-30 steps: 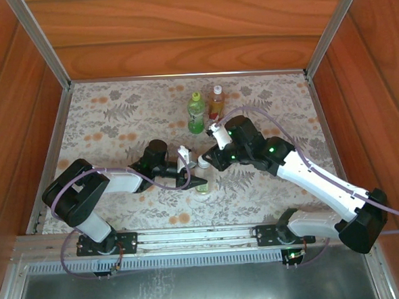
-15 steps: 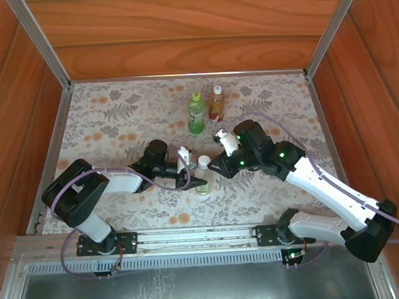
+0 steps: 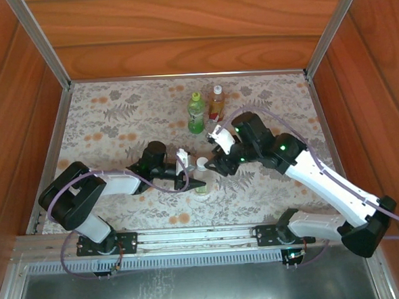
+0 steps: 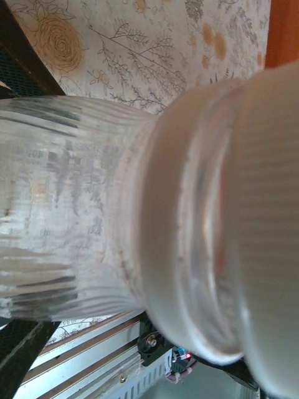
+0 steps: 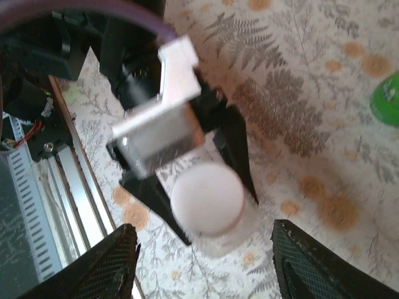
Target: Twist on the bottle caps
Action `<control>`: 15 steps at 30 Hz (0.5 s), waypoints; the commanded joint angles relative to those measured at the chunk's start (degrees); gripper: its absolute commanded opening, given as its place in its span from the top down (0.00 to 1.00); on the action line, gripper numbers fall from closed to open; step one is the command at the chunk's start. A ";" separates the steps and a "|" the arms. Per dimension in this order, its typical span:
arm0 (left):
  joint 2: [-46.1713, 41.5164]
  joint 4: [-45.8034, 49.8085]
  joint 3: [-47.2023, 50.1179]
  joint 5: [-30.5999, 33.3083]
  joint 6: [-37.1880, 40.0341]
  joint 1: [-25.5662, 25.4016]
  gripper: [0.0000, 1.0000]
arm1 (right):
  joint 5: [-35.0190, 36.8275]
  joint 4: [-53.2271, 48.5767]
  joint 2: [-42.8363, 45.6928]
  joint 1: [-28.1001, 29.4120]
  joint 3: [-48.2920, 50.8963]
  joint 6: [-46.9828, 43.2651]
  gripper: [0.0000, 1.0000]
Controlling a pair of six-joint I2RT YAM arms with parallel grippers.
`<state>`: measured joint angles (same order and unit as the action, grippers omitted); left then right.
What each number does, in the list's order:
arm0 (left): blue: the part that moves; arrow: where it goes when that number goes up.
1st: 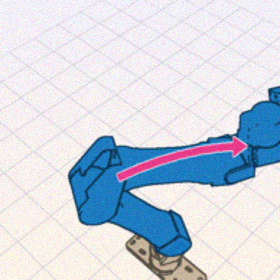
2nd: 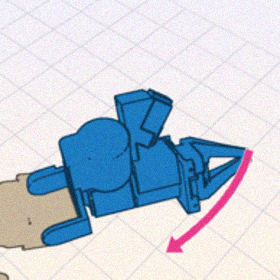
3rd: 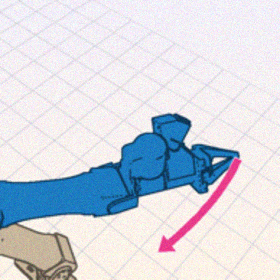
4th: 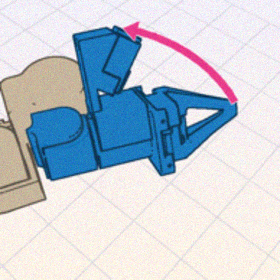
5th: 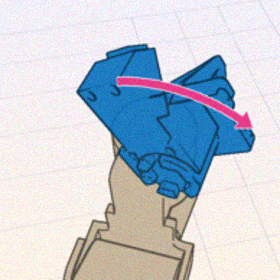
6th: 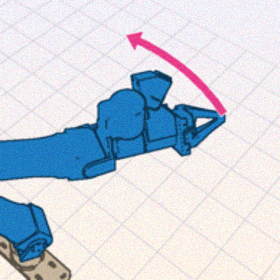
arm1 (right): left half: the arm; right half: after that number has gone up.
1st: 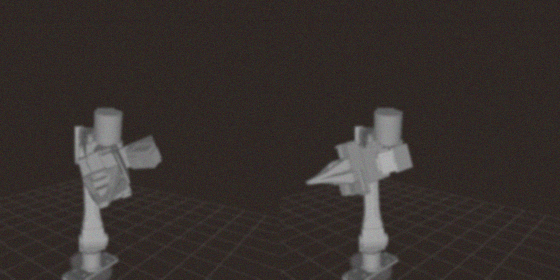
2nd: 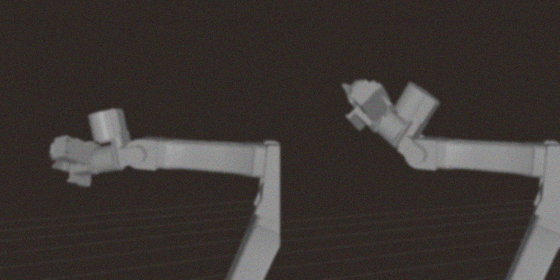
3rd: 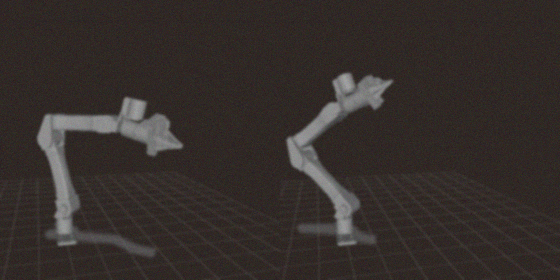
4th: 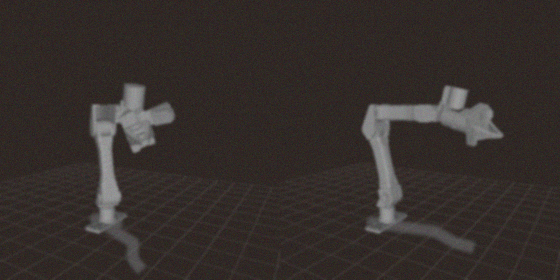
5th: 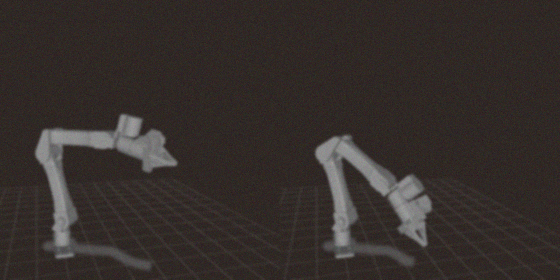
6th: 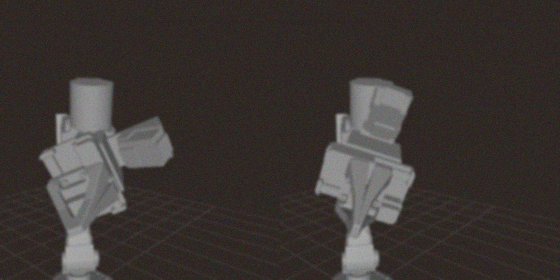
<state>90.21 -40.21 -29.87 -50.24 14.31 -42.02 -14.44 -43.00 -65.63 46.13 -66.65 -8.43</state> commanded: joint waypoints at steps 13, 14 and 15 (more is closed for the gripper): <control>-0.49 4.04 2.42 0.13 3.62 -0.15 0.35 | -1.13 -11.59 -15.51 -0.02 -13.94 -10.27 0.64; -0.48 4.09 2.53 0.08 3.62 -0.16 0.35 | -2.34 -12.18 -15.88 -0.21 -13.86 -9.59 0.66; -0.51 4.15 2.53 -0.01 3.54 -0.13 0.35 | -3.87 -12.65 -16.17 -0.25 -13.78 -8.87 0.68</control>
<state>89.69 -40.47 -28.95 -50.85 16.93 -42.02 -16.43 -51.13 -80.88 46.09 -79.79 -20.14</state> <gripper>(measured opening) 0.653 0.332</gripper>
